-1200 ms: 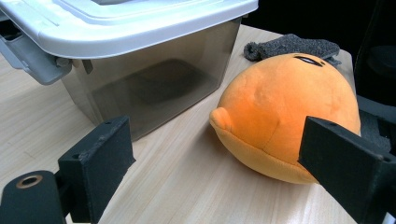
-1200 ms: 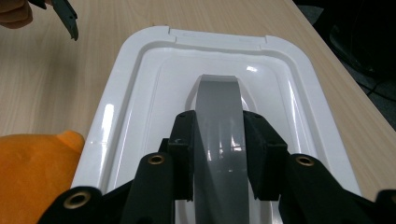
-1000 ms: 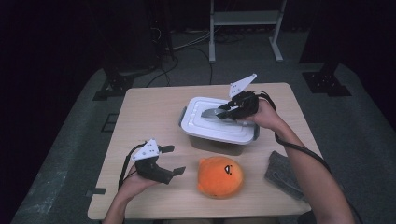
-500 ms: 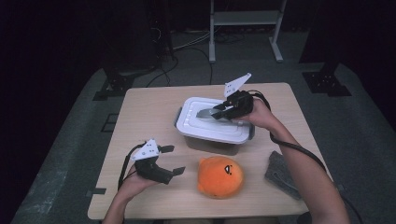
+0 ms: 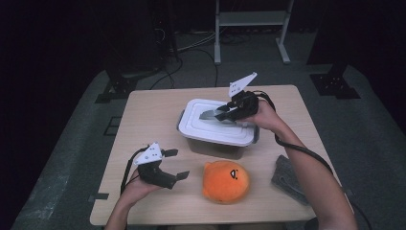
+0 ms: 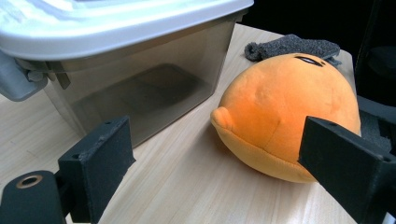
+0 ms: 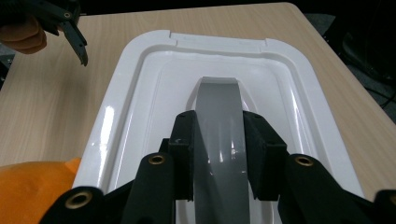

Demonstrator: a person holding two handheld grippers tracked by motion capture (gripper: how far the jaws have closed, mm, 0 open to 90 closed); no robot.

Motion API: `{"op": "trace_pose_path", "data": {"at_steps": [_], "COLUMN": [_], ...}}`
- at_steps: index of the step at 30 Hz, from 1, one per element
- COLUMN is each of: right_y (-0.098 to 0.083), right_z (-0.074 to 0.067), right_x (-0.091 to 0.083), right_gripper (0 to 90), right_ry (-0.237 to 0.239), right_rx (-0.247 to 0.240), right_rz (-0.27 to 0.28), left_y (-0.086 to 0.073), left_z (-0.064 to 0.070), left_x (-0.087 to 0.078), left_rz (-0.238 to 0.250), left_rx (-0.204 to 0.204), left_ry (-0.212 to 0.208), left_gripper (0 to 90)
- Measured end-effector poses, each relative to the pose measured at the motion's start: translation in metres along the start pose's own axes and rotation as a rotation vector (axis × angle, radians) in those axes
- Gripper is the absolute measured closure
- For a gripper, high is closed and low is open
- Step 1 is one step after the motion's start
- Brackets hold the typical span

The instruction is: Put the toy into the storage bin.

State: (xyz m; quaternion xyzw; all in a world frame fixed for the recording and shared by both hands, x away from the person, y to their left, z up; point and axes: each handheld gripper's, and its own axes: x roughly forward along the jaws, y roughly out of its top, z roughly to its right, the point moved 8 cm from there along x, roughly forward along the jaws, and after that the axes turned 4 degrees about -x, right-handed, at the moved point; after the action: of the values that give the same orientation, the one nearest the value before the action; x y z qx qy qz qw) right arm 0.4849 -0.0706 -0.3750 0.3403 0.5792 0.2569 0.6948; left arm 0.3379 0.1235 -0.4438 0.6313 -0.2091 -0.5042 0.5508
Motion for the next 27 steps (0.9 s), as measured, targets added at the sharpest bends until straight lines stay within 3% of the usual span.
{"op": "trace_pose_path", "data": {"at_steps": [8, 27], "right_y": [0.009, -0.004], "right_z": [0.001, 0.008], "right_x": [-0.019, -0.079], "right_gripper": [65.8, 65.8], "right_ry": [-0.025, -0.106], "right_rx": [-0.012, 0.017], "right_rz": [0.006, 0.003], "left_y": [0.0, -0.001], "left_z": [0.001, 0.001], "left_x": [0.0, 0.002], "left_rz": [-0.006, -0.009], "left_rx": [0.005, 0.005], "left_ry": [-0.001, -0.001], "left_gripper": [9.2, 9.2]}}
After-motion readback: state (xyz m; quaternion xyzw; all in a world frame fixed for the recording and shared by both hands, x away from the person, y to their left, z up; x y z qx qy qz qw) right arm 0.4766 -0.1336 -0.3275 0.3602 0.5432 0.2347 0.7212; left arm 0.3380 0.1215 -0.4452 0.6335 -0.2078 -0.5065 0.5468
